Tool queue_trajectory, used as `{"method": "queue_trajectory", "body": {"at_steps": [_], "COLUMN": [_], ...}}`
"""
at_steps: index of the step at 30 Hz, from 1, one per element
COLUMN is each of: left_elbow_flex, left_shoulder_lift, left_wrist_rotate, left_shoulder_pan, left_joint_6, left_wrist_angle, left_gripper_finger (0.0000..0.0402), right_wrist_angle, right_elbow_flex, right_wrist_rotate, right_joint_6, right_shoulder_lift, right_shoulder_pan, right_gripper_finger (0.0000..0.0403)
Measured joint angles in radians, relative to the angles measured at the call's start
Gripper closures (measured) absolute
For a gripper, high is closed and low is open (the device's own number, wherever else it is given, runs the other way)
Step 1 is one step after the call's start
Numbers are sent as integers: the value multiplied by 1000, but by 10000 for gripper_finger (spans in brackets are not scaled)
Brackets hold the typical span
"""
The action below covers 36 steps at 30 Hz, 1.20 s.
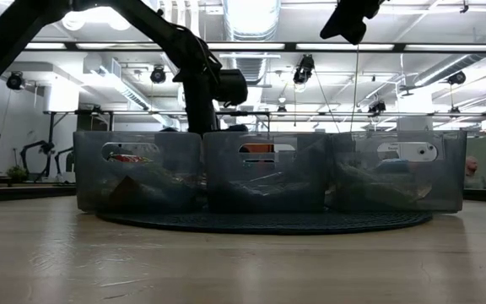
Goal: Pick and place Granola Bars by type
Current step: Put the yellow granola bar into the right black bin
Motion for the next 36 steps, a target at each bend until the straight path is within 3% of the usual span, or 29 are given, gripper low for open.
{"method": "queue_trajectory", "body": {"at_steps": [16,36], "left_elbow_flex": [-3,-5], "left_shoulder_lift": [5,106], "left_wrist_rotate": [-18,-38], "left_shoulder_pan": [0,-10], "left_joint_6": [39,21], "left_wrist_angle": [15,10], "left_gripper_finger": [256,272], "right_wrist_angle": [3,1], "right_elbow_flex": [0,0], "right_wrist_rotate": [21,18], "right_joint_6": [-10,-15], "right_shoulder_lift": [0,0], "right_shoulder_pan": [0,0], "right_gripper_finger": [392,392]}}
